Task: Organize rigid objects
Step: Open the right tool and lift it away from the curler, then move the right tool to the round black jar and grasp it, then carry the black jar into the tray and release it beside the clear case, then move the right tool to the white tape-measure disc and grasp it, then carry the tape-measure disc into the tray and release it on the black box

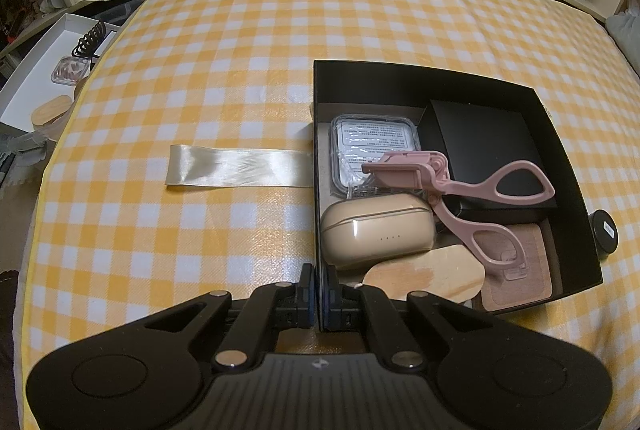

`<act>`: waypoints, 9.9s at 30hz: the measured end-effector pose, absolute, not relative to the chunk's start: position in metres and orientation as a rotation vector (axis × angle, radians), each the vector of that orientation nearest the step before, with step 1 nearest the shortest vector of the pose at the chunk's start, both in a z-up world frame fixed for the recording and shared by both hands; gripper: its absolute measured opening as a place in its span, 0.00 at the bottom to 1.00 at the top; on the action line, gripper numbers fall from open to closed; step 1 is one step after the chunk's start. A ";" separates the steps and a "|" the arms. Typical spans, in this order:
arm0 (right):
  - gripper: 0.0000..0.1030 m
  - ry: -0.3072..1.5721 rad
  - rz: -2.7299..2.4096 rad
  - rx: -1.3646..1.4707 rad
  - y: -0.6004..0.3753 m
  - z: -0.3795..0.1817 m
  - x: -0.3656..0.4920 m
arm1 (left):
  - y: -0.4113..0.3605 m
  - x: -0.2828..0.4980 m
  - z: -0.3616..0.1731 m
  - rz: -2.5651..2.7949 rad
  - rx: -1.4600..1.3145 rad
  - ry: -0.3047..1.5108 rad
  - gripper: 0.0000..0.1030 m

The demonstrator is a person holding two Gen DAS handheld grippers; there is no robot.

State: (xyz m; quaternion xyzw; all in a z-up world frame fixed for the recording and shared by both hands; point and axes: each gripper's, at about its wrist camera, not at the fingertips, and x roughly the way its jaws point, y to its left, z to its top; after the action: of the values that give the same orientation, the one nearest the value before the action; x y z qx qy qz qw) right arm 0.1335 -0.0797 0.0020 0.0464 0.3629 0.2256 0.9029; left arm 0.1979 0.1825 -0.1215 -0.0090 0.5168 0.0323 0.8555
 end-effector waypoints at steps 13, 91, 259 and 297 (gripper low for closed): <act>1.00 0.700 0.322 0.065 -0.153 -0.007 0.136 | 0.182 0.198 -0.122 0.069 -0.017 1.086 0.04; 0.48 0.886 0.282 0.035 -0.158 -0.085 0.149 | 0.172 0.208 -0.123 0.140 -0.016 1.025 0.02; 0.55 0.580 0.336 0.024 -0.139 -0.100 0.231 | 0.175 0.213 -0.115 0.136 -0.025 1.049 0.02; 0.74 0.673 0.602 -0.014 -0.040 -0.095 0.189 | 0.146 0.200 -0.112 0.147 0.049 1.052 0.03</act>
State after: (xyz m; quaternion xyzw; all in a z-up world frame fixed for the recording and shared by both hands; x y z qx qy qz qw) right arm 0.1888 -0.0404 -0.0953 -0.0067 0.3254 0.2910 0.8997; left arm 0.2004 0.1458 -0.1115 0.0235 0.5014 0.0703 0.8620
